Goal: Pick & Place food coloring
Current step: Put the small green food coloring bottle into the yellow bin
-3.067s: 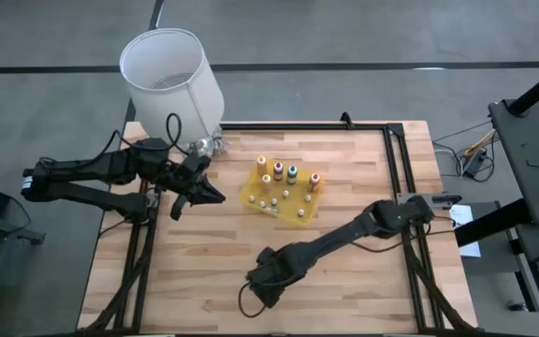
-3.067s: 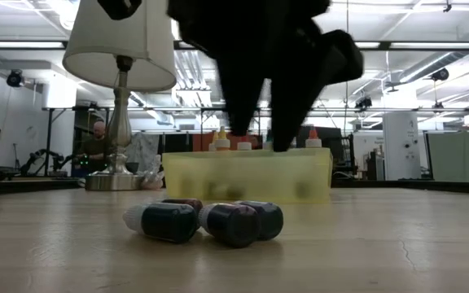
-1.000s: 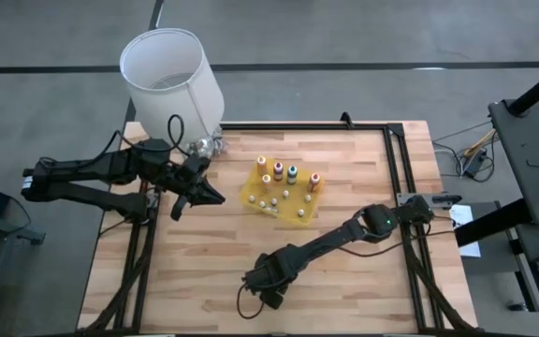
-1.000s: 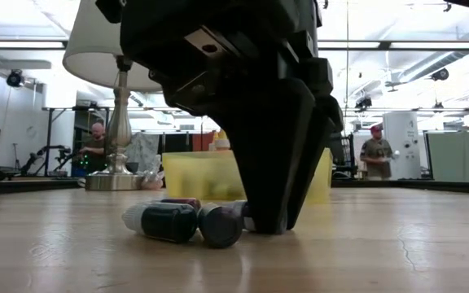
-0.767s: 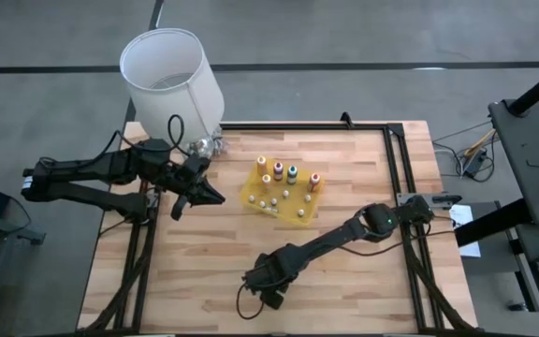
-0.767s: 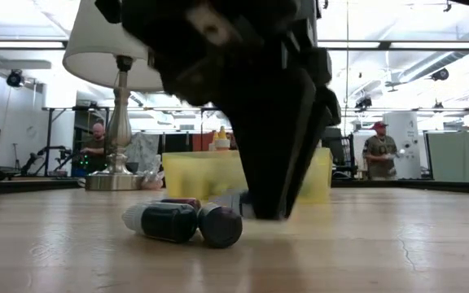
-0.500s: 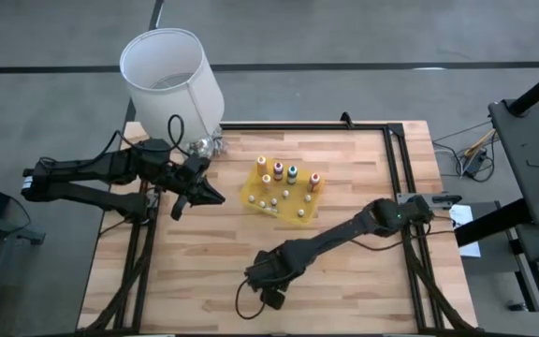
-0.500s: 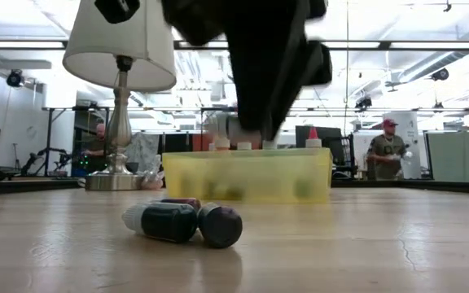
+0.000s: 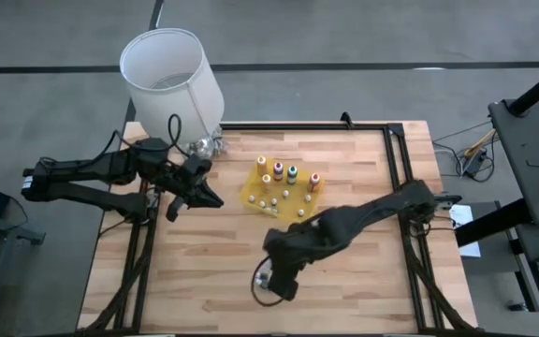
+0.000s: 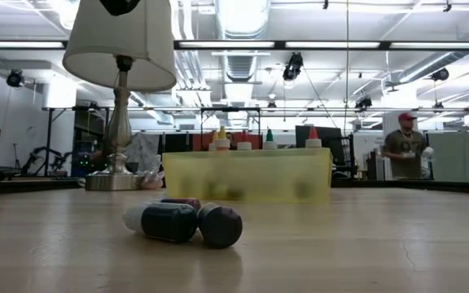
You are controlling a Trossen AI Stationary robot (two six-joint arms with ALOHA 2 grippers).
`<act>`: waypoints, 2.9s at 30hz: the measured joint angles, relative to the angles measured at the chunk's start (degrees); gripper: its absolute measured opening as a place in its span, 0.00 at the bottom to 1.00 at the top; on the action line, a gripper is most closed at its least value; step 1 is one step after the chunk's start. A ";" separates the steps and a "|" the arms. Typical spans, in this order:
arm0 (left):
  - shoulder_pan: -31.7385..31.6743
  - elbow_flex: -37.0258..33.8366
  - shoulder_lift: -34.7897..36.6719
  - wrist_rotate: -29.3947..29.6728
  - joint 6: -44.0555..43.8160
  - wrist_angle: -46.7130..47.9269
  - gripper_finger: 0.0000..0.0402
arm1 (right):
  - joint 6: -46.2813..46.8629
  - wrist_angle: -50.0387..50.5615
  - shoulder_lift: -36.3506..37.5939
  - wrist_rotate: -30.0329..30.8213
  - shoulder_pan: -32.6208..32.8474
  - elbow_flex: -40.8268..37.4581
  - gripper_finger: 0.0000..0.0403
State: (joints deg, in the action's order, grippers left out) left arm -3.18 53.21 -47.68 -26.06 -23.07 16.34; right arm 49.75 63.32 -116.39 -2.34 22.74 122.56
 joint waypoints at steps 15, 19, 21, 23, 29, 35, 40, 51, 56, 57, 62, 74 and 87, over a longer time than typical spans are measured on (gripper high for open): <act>0.72 4.65 -3.72 -0.02 0.67 -5.19 0.28 | 0.14 -1.18 8.41 10.26 -1.62 0.00 0.16; 1.93 6.67 -7.70 -0.06 1.13 -4.58 0.39 | -0.22 -1.20 8.37 10.07 -2.58 0.00 0.16; 2.48 8.21 -9.79 -0.23 1.71 -3.31 0.42 | -0.54 -1.18 8.31 10.01 -2.97 0.00 0.16; 3.04 10.31 -12.01 -0.26 2.89 -1.70 0.43 | -0.94 -1.12 8.28 9.69 -3.40 0.00 0.16; 4.72 18.40 -18.70 -0.08 7.87 7.29 0.43 | -2.00 -0.52 8.28 7.71 -4.60 0.00 0.16; 5.57 26.14 -24.15 0.93 12.51 13.29 0.43 | -3.05 -0.52 8.25 6.40 -5.61 0.00 0.16; 6.58 28.87 -26.99 2.16 14.13 15.11 0.43 | -3.70 -0.51 8.23 6.33 -6.22 0.00 0.16; 8.24 28.11 -30.44 3.66 12.85 15.05 0.41 | -5.31 -0.52 8.23 6.24 -6.53 0.00 0.16; 8.23 28.11 -30.58 3.86 12.56 13.39 0.38 | -5.42 -0.52 8.23 6.22 -6.53 0.00 0.16; 8.23 28.11 -30.58 4.17 12.56 13.00 0.38 | -5.41 -0.54 8.23 6.22 -6.53 0.00 0.16; 8.22 28.09 -30.58 4.85 12.48 11.43 0.38 | -5.33 -0.55 8.23 6.22 -6.53 0.00 0.16; 9.04 28.09 -32.99 5.21 10.71 11.54 0.38 | -5.23 -0.56 8.23 6.22 -6.53 0.00 0.16; 9.38 29.63 -32.85 5.21 10.38 11.49 0.38 | -5.39 -0.58 8.23 6.24 -6.53 0.00 0.16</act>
State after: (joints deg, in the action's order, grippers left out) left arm 6.20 82.84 -80.53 -20.85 -12.69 27.82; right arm 44.36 62.74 -108.16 3.90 16.21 122.56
